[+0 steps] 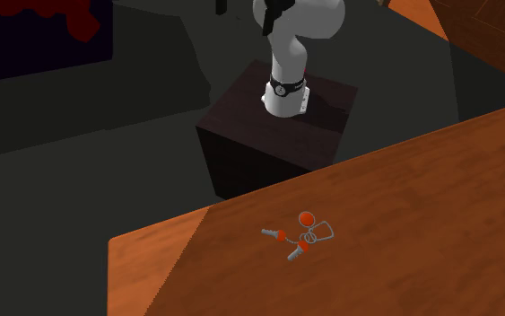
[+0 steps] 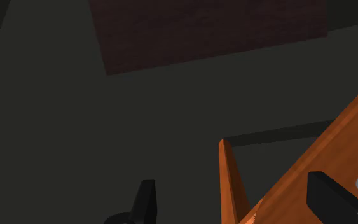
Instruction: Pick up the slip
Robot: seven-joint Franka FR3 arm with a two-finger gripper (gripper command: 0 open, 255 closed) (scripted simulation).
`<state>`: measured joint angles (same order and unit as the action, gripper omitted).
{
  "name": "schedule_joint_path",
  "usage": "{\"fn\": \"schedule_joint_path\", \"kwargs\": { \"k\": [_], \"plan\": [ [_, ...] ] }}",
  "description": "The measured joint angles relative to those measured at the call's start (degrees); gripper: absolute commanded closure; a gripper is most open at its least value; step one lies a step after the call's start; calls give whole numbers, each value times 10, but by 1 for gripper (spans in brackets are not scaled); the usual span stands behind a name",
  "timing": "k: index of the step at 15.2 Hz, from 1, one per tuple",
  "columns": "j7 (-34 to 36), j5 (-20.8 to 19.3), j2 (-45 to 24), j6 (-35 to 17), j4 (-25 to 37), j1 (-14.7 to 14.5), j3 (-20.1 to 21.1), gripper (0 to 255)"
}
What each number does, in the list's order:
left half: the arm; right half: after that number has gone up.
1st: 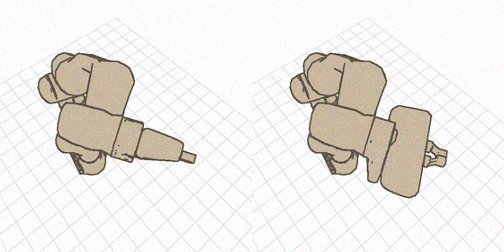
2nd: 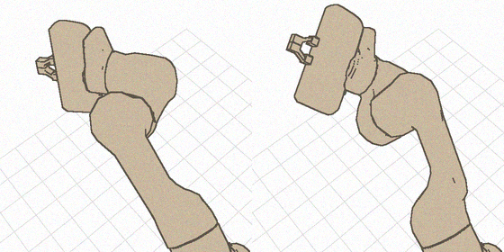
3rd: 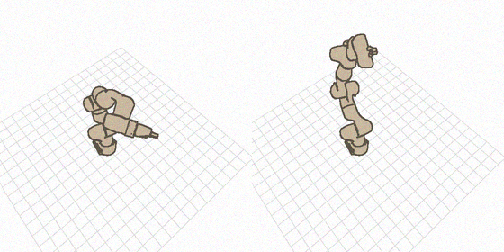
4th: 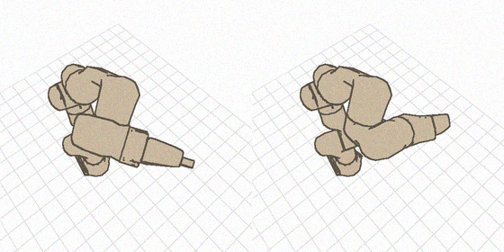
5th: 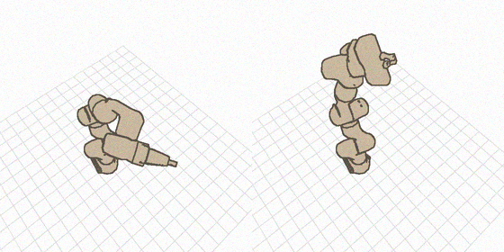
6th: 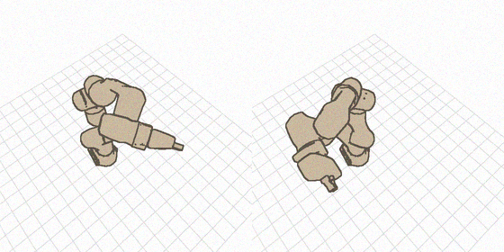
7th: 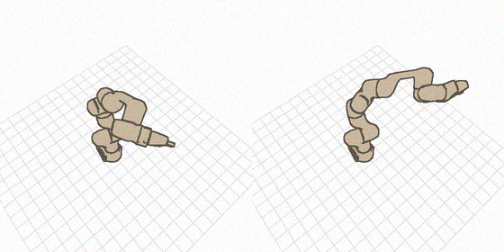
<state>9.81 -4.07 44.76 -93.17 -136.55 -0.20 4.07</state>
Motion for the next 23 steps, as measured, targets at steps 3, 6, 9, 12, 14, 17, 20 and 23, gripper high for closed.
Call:
{"fn": "schedule_joint_path", "kwargs": {
  "k": [3, 6, 9, 12, 14, 17, 20, 23],
  "plan": [
    [18, 9, -15, -14, -3, -2, 11, 0],
    [55, 26, -58, -46, 0, -4, 33, 0],
    [93, 39, -110, -86, 6, -4, 56, 0],
    [138, 52, -166, -118, 22, -7, 83, 0],
    [163, 56, -207, -136, 41, -6, 96, 0],
    [201, 57, -267, -168, 63, -5, 115, 0],
    [247, 55, -328, -189, 97, -8, 136, 0],
    [289, 47, -393, -216, 129, -12, 152, 0]
  ]
}}
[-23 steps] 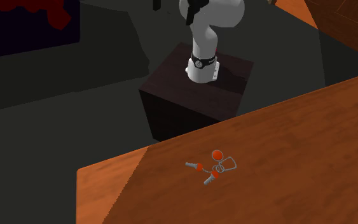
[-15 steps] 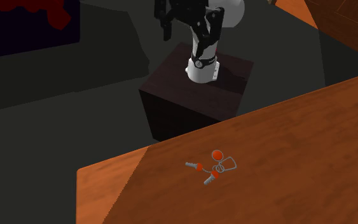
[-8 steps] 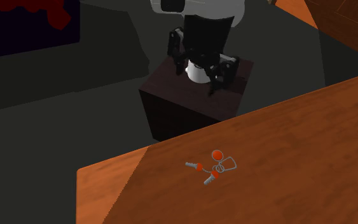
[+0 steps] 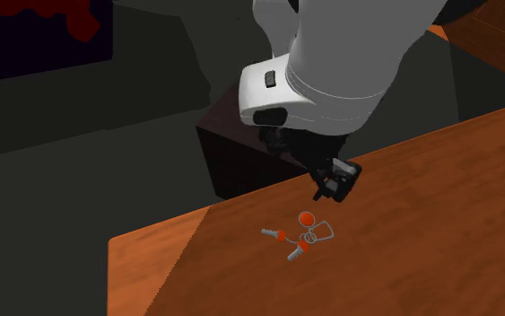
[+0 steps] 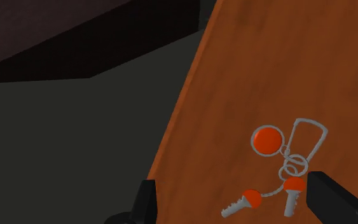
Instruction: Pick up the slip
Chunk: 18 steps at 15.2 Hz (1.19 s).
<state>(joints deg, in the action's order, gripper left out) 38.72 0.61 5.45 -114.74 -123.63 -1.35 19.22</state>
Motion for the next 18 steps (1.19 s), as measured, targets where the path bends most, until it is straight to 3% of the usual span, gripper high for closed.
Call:
{"fn": "schedule_joint_path", "kwargs": {
  "k": [7, 15, 16, 18],
  "plan": [
    [89, -36, -159, -27, 116, -19, 14, 0],
    [104, -51, -201, -73, 109, -24, 11, 0],
    [104, -52, -203, -76, 108, -25, 10, 255],
    [105, -51, -202, -85, 110, -27, 13, 255]
  ]
}}
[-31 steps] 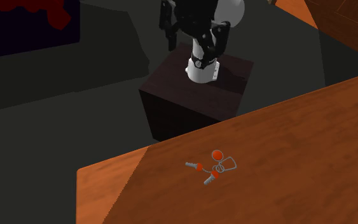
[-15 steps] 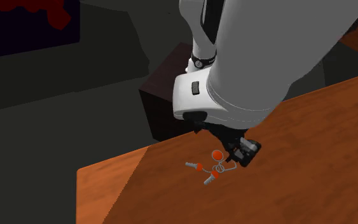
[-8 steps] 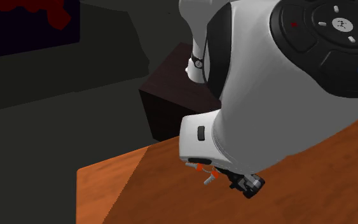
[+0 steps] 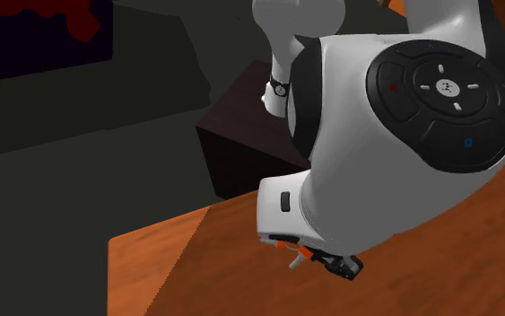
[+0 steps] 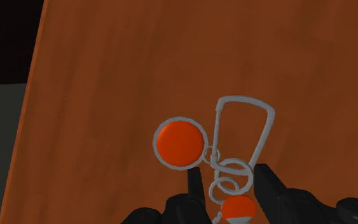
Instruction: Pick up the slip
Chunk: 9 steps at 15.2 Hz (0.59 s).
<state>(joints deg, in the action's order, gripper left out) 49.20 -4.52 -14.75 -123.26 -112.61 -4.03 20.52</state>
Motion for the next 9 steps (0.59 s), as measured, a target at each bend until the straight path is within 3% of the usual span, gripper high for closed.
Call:
{"fn": "schedule_joint_path", "kwargs": {
  "k": [9],
  "plan": [
    [1, 0, 1, 9, 1, 1, -1, 255]
  ]
}}
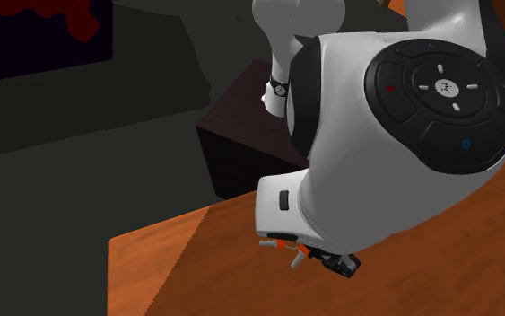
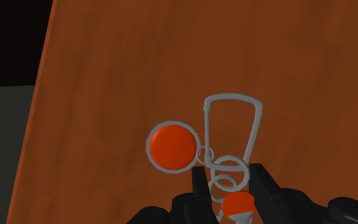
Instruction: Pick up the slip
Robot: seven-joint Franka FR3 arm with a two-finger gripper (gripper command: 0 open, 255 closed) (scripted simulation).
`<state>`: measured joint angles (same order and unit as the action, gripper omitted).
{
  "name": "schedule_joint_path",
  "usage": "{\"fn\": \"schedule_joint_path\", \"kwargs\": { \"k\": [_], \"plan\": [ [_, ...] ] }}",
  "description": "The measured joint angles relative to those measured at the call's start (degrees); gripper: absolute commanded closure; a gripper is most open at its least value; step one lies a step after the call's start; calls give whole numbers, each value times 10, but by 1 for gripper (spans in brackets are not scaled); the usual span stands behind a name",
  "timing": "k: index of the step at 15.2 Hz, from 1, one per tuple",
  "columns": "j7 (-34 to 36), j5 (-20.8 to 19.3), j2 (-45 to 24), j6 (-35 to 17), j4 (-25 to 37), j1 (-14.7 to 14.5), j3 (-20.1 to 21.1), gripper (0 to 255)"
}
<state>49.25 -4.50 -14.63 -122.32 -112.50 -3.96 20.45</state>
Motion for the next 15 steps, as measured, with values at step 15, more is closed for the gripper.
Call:
{"fn": "schedule_joint_path", "kwargs": {
  "k": [15],
  "plan": [
    [-13, 20, 45, 98, 51, 6, 4, 255]
  ]
}}
